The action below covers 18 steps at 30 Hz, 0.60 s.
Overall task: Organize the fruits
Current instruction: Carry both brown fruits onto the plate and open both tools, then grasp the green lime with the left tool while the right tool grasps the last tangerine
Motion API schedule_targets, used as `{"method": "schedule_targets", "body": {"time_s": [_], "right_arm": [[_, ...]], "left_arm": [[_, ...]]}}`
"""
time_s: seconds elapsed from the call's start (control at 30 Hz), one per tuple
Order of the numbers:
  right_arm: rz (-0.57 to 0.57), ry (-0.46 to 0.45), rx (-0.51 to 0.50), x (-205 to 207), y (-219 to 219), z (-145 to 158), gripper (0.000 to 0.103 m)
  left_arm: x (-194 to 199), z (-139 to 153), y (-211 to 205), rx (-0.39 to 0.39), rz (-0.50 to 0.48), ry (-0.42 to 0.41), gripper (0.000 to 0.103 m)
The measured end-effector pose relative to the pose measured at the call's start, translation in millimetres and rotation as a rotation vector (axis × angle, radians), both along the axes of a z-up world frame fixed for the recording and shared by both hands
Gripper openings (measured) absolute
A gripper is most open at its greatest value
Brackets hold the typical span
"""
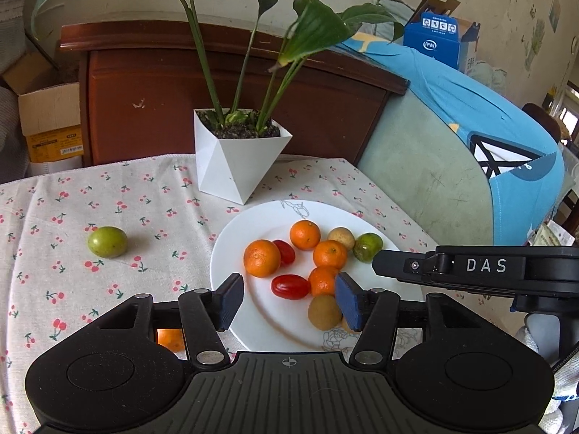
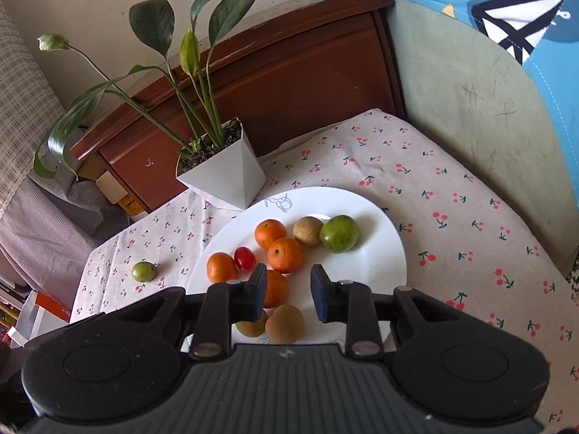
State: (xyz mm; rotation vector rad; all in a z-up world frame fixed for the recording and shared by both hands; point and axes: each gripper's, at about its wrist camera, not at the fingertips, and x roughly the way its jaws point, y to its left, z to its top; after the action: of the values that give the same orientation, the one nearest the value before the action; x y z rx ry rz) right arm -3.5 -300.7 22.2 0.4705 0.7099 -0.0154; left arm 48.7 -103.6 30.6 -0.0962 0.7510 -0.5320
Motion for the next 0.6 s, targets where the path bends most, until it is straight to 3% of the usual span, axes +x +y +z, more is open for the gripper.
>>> {"method": "schedule_targets", "body": {"time_s": [0.6], "right_arm": [[0.166, -0.023, -0.037, -2, 37, 0, 0.035]], "left_arm": [[0, 10, 53, 0.099, 0.137, 0.051, 0.056]]}}
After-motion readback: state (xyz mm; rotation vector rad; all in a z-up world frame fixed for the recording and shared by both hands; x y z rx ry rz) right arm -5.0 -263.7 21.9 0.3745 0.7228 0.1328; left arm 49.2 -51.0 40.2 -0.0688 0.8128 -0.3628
